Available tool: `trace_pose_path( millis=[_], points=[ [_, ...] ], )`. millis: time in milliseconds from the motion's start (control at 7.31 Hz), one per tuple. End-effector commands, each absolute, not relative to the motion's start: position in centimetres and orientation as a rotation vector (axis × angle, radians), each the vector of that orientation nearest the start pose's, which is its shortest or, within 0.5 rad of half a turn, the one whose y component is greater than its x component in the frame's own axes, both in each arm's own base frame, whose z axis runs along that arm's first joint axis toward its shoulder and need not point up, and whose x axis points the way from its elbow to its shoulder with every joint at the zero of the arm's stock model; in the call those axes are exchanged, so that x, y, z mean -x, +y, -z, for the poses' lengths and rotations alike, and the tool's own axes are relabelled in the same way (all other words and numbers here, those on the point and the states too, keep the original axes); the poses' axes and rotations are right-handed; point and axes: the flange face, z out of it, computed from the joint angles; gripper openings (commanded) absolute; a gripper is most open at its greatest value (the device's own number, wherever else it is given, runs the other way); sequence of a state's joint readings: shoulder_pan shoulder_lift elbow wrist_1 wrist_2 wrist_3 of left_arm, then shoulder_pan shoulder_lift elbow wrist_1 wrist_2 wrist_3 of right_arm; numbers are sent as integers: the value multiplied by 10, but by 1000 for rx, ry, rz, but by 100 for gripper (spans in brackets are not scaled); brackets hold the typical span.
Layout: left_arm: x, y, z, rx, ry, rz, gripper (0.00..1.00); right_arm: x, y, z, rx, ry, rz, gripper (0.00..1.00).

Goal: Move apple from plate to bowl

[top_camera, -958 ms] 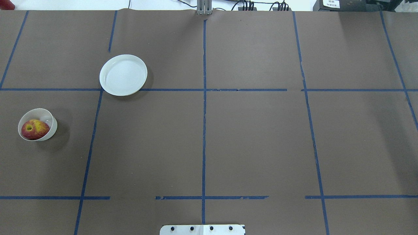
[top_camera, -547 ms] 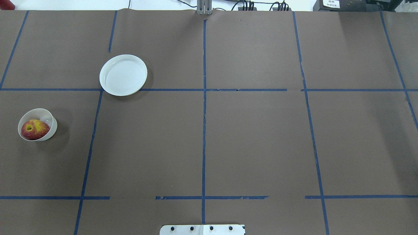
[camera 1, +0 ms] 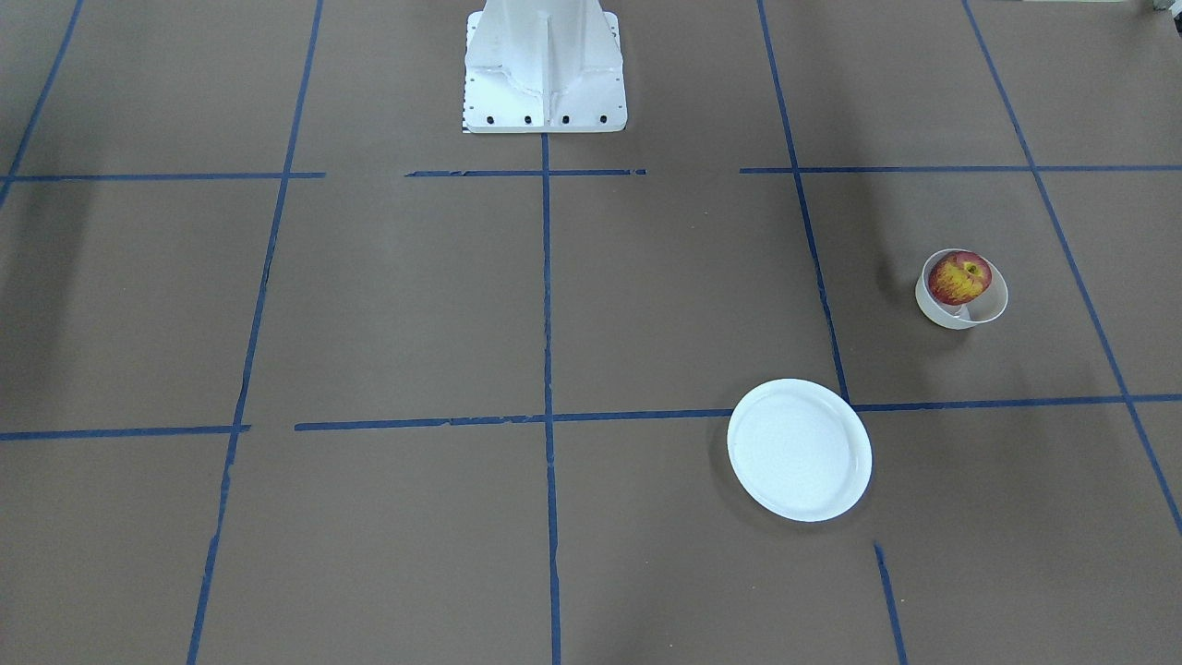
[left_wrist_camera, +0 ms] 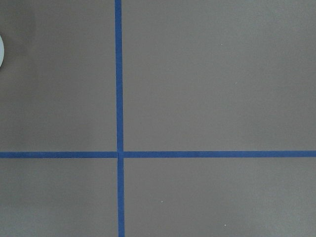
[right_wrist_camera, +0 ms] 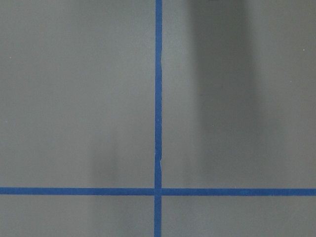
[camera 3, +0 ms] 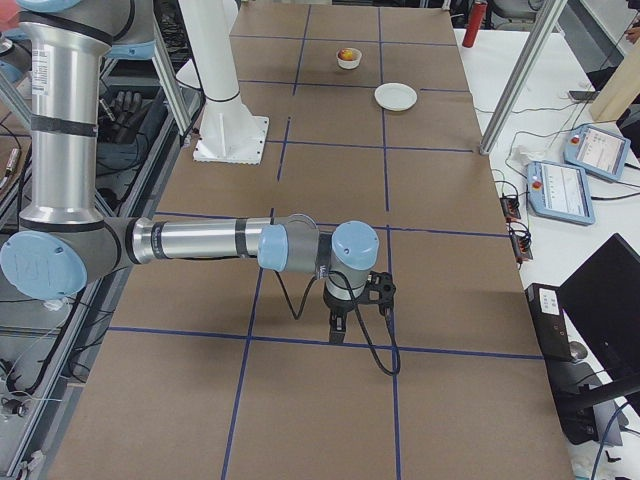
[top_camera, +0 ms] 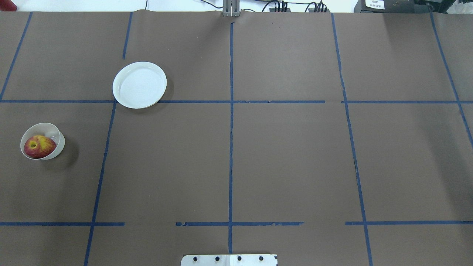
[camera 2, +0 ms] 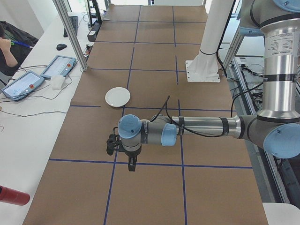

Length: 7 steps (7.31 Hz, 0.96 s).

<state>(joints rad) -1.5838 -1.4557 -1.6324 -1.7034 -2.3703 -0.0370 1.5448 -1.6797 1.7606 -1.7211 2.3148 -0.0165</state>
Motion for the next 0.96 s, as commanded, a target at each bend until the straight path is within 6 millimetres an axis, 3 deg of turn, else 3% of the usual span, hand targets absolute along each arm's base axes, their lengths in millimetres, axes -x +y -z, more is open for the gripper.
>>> trace_pose_path(
  millis=[0,821],
  points=[
    [68,-443,-671,-58,797,30,100,-54,-441,-633,69,-743,15,100],
    [69,-446,-670,-55,792,34,100,-54,-441,-633,69,-743,15,100]
  ],
)
